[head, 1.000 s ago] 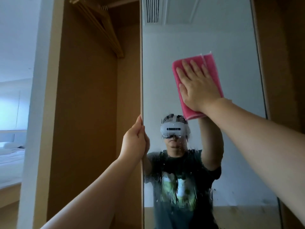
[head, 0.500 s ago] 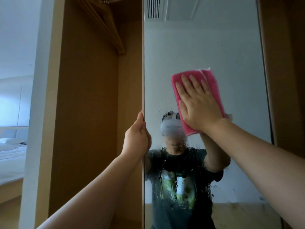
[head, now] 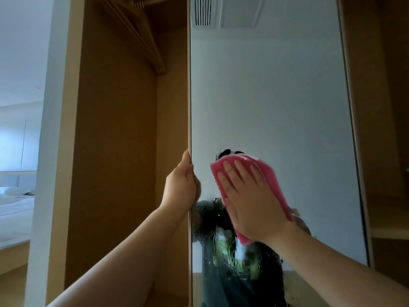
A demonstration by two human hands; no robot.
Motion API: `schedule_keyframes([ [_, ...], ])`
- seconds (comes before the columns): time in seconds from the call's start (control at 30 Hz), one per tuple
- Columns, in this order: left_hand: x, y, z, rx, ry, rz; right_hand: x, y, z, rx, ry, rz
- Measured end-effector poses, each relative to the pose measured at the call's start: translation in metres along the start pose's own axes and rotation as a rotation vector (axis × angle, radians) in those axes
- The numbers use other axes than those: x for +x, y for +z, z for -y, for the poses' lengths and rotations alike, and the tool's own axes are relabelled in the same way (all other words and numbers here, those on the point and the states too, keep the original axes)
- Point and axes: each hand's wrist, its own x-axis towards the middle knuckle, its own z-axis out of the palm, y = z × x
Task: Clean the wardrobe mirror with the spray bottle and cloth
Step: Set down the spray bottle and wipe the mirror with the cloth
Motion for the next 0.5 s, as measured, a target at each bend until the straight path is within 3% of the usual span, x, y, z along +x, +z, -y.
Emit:
schedule_keyframes([
  [0.3,-0.002,-0.004,-0.004,0.022,-0.007,0.038,0.014,-0.008,-0.008,0.019,-0.047,0.012],
  [0.5,-0.003,-0.005,-0.005,0.008,-0.01,0.048,0.07,-0.021,-0.02,-0.015,0.002,0.011],
])
